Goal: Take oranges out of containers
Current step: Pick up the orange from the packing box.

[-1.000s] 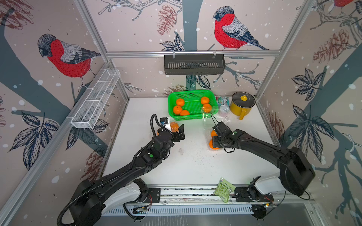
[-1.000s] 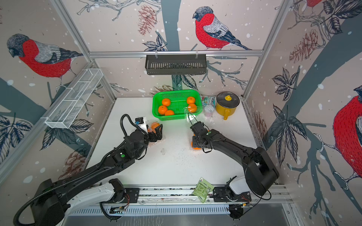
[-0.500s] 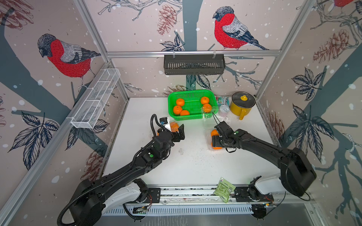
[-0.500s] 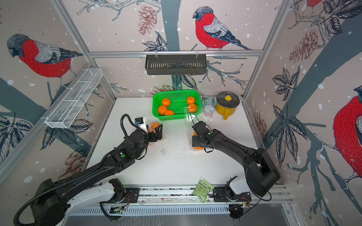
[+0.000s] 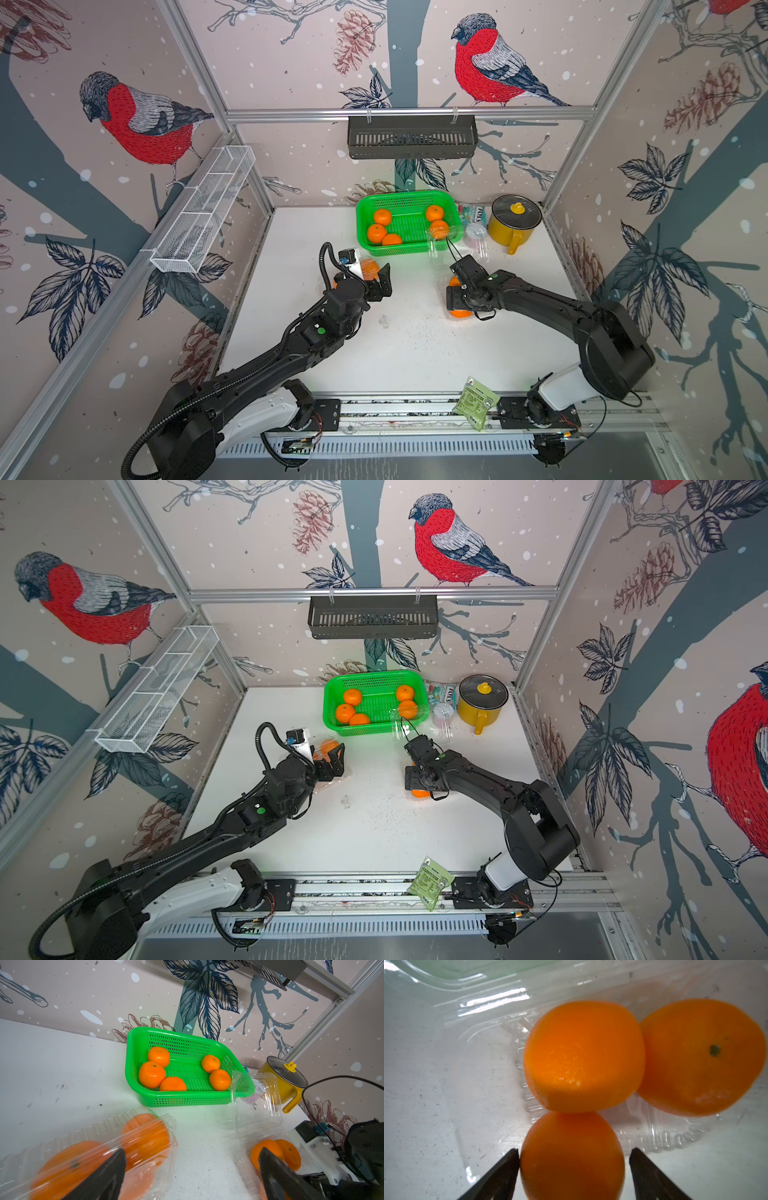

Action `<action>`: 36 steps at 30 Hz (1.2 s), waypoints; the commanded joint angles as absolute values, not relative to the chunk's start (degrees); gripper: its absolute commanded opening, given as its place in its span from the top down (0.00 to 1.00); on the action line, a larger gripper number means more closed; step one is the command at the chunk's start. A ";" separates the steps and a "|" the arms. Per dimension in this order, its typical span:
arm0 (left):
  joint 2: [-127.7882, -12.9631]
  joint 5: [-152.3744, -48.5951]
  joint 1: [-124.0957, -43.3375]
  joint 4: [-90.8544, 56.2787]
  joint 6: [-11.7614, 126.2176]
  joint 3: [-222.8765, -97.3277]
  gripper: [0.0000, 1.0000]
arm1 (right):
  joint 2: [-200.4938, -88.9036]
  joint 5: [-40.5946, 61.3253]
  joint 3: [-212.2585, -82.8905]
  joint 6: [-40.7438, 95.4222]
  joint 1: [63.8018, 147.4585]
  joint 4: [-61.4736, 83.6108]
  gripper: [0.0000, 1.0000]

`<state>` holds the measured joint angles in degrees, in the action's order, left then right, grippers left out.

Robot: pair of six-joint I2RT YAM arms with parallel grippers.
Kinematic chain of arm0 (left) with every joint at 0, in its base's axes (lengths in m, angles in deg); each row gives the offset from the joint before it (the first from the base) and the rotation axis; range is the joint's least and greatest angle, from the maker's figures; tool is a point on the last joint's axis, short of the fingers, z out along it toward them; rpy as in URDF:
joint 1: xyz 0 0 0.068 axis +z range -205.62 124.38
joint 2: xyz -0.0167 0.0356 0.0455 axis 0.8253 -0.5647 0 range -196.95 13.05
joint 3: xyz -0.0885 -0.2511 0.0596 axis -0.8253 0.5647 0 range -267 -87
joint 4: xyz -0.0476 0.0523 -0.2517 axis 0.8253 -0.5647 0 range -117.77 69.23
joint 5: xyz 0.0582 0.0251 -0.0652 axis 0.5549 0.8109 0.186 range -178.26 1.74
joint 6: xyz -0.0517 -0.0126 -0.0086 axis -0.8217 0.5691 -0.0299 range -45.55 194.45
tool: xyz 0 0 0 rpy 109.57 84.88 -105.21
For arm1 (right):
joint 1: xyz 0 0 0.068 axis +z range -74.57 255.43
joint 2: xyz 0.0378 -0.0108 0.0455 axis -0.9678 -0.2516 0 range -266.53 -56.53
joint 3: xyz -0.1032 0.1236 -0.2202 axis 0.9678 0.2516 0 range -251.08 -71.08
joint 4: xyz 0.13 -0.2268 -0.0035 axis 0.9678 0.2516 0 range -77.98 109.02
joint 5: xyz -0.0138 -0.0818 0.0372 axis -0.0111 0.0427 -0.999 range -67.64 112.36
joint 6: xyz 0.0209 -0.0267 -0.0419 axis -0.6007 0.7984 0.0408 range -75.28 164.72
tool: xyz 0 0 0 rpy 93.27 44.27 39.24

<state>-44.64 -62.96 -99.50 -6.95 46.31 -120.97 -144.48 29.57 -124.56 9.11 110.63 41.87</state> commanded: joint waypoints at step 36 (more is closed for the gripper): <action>-46.60 -60.77 -99.45 -5.25 47.77 -123.23 0.03 | -131.44 19.95 -141.20 21.85 106.93 28.46 0.48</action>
<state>-46.21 -62.08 -99.50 -6.92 47.40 -122.42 -128.35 24.47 -137.43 18.00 107.42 37.19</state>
